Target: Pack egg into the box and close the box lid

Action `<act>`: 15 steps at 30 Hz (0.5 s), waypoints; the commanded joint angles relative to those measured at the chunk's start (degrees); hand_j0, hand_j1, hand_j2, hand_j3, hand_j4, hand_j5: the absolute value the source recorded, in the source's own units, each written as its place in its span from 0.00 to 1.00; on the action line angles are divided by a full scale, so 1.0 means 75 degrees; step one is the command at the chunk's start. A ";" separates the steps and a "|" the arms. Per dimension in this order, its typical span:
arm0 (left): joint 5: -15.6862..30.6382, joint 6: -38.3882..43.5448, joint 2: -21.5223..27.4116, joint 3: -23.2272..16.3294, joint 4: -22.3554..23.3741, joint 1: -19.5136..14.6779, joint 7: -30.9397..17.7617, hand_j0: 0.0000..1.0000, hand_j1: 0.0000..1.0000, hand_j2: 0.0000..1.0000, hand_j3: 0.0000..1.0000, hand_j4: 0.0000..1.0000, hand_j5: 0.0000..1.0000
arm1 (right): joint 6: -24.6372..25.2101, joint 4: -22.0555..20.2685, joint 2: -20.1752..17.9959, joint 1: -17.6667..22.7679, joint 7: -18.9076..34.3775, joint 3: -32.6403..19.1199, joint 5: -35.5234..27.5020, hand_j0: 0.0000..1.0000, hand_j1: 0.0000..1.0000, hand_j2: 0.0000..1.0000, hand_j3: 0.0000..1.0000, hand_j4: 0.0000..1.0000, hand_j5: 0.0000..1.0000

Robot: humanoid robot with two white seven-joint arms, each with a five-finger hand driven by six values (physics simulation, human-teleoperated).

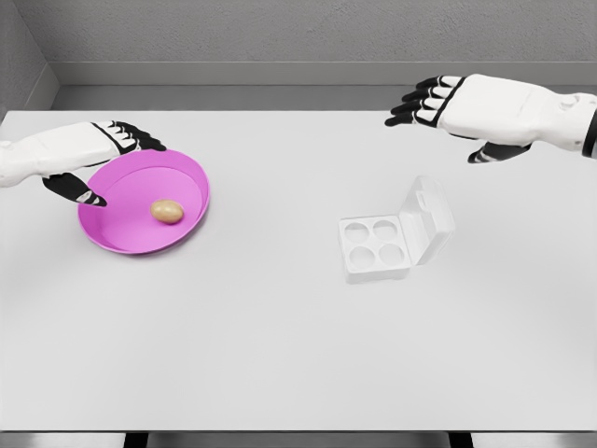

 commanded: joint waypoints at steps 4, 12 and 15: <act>-0.0004 0.0012 -0.0091 -0.0029 -0.0014 -0.0012 -0.0195 1.00 1.00 1.00 1.00 1.00 1.00 | -0.0051 0.0003 -0.0024 0.0058 -0.0003 -0.0042 -0.0027 1.00 1.00 1.00 1.00 1.00 1.00; -0.0132 0.0012 -0.0770 -0.0427 0.0748 -0.0035 -0.0489 1.00 1.00 1.00 1.00 1.00 1.00 | -0.0698 0.0155 -0.0833 0.1136 -0.0003 -0.1623 -0.0038 1.00 1.00 1.00 1.00 1.00 1.00; -0.0144 0.0012 -0.0864 -0.0498 0.0760 -0.0012 -0.0489 1.00 1.00 1.00 1.00 1.00 1.00 | -0.0698 0.0155 -0.0844 0.1488 -0.0003 -0.1847 -0.0062 1.00 1.00 1.00 1.00 1.00 1.00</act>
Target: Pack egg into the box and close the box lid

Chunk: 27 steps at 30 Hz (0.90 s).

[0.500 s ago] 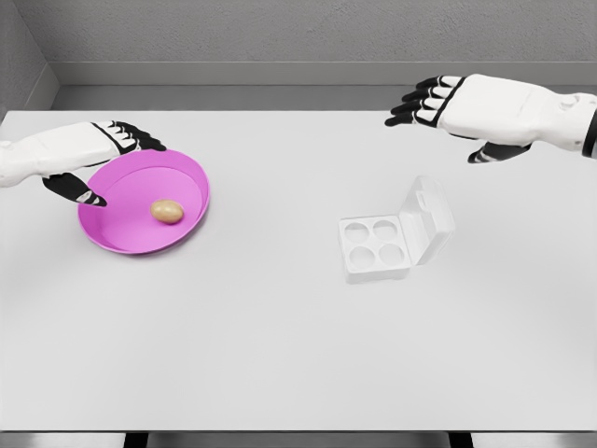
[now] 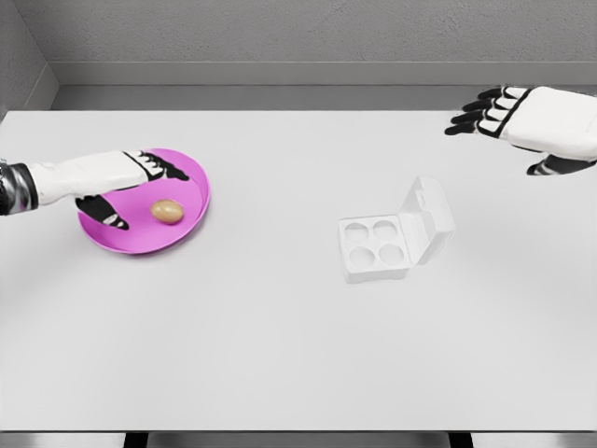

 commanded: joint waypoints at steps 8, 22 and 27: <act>-0.0123 0.0014 -0.0097 -0.0077 0.0057 -0.0012 -0.0010 0.87 0.87 0.87 0.87 0.87 0.87 | 0.0002 0.0208 -0.0458 0.0621 -0.0005 -0.0253 -0.0059 1.00 1.00 1.00 1.00 1.00 1.00; -0.0299 0.0014 -0.0542 -0.0077 0.0561 -0.0023 -0.0021 0.86 0.86 0.86 0.86 0.86 0.86 | 0.0002 0.0677 -0.0458 0.1582 -0.0005 -0.0194 0.0081 1.00 1.00 1.00 1.00 1.00 1.00; -0.0451 0.0014 -0.0601 -0.0077 0.0561 -0.0047 -0.0021 0.80 0.80 0.80 0.80 0.80 0.80 | 0.0002 0.0630 -0.0458 0.1641 -0.0005 -0.0159 0.0081 1.00 1.00 1.00 1.00 1.00 1.00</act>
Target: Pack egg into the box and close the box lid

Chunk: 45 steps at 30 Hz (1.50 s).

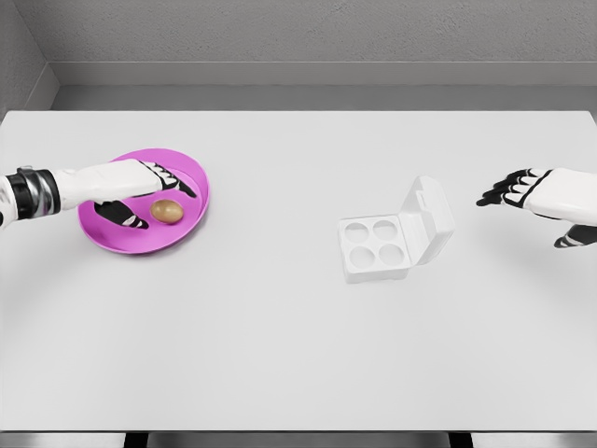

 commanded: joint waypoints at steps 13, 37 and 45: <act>-0.0330 0.0013 -0.0329 0.0009 0.0451 -0.0023 0.0003 0.80 0.80 0.80 0.80 0.80 0.80 | 0.0021 0.0003 0.0036 0.0035 -0.0003 0.0029 -0.0044 1.00 1.00 1.00 1.00 1.00 1.00; -0.0295 0.0013 -0.0400 0.0009 0.0579 -0.0082 0.0026 0.80 0.80 0.80 0.80 0.80 0.80 | 0.0021 -0.0055 0.0048 0.0023 -0.0003 0.0123 -0.0044 1.00 1.00 1.00 1.00 1.00 1.00; -0.0283 0.0013 -0.0353 0.0009 0.0346 -0.0082 0.0015 0.80 0.80 0.80 0.80 0.80 0.80 | 0.0021 -0.0055 0.0048 0.0035 -0.0003 0.0135 -0.0044 1.00 1.00 1.00 1.00 1.00 1.00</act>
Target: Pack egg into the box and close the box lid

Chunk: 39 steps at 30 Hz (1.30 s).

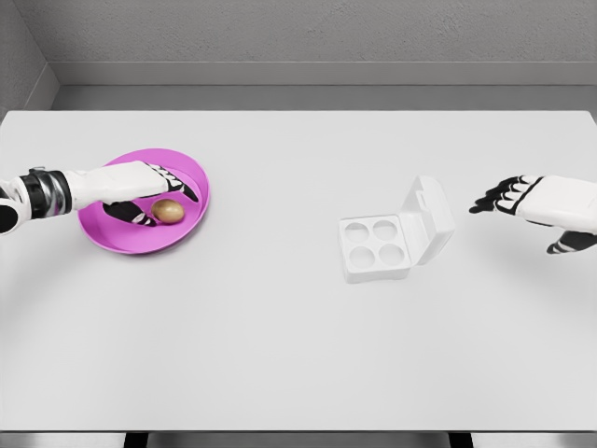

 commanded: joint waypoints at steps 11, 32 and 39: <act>0.0011 0.0013 0.0113 -0.0035 -0.0272 0.0000 -0.0013 0.76 0.76 0.76 0.76 0.76 0.76 | 0.0020 -0.0001 -0.0021 -0.0012 -0.0003 0.0013 -0.0038 1.00 1.00 1.00 1.00 1.00 1.00; 0.0000 0.0013 -0.0004 -0.0035 -0.0037 -0.0023 -0.0329 0.71 0.71 0.71 0.71 0.71 0.71 | 0.0020 0.0011 -0.0080 -0.0024 -0.0003 0.0002 -0.0084 1.00 1.00 1.00 1.00 1.00 1.00; 0.0000 0.0013 -0.0004 -0.0035 -0.0037 -0.0023 -0.0329 0.70 0.70 0.70 0.70 0.70 0.70 | 0.0020 0.0011 -0.0068 -0.0035 -0.0003 0.0002 -0.0084 1.00 1.00 1.00 1.00 1.00 1.00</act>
